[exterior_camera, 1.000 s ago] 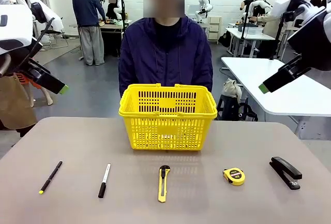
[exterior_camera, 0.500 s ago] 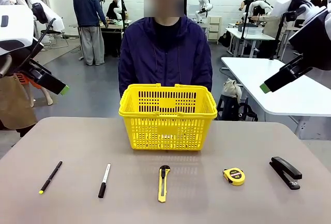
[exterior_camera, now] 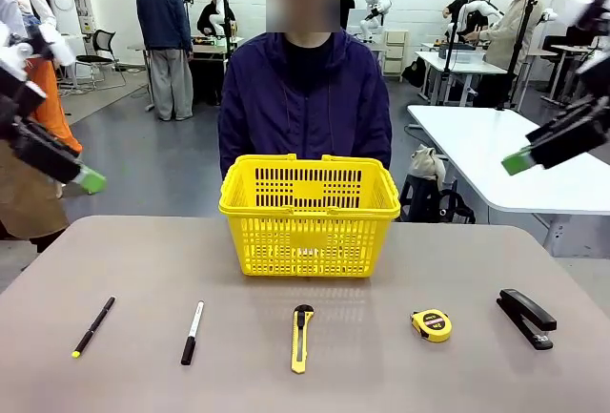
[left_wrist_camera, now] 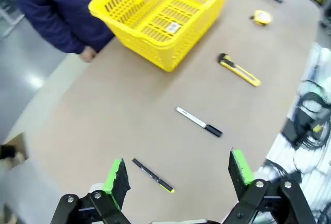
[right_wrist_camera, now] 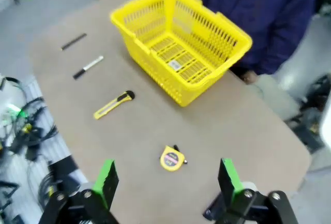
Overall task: Place the items the person wants into the basket.
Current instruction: Pick up the item the person points to and place it in the Market Basket.
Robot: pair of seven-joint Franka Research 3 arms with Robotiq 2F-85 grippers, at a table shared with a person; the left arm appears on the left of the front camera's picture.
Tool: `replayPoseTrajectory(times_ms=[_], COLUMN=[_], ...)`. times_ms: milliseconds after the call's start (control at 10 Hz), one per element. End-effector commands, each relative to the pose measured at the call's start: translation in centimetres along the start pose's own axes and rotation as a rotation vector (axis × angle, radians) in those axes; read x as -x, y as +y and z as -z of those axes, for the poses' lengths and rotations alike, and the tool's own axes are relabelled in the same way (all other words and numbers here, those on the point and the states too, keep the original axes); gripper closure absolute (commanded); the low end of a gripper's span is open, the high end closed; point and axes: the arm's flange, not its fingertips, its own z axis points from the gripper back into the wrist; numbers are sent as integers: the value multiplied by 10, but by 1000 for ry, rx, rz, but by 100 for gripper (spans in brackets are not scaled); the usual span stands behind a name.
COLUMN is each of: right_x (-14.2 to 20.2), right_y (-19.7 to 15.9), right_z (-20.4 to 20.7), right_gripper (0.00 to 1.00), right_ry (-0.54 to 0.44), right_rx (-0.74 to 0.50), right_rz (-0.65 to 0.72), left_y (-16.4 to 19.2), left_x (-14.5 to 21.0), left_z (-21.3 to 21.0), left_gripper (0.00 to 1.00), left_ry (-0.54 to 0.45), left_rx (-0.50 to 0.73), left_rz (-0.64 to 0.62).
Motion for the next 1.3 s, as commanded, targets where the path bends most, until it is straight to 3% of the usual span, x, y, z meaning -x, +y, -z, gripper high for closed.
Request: replayPoseTrajectory(times_ms=[0, 300, 500, 800, 1200], right_x=[32, 90, 107, 129, 132], right_y=[-42, -85, -79, -67, -64], right_z=[-18, -62, -95, -133, -141], right_gripper=[0, 0, 0, 0, 0], right_ry=[-13, -90, -163, -188, -173], right_rx=[-139, -104, -110, -107, -89], right_rz=[54, 245, 221, 222, 246], left_y=[44, 73, 81, 79, 67], left_x=[15, 65, 88, 108, 103], left_z=[-46, -101, -121, -141, -143], left_gripper=[0, 0, 0, 0, 0], left_ry=[20, -60, -84, -128, -198], left_rx=[128, 100, 73, 44, 20], left_rz=[-40, -130, -174, -210, -193])
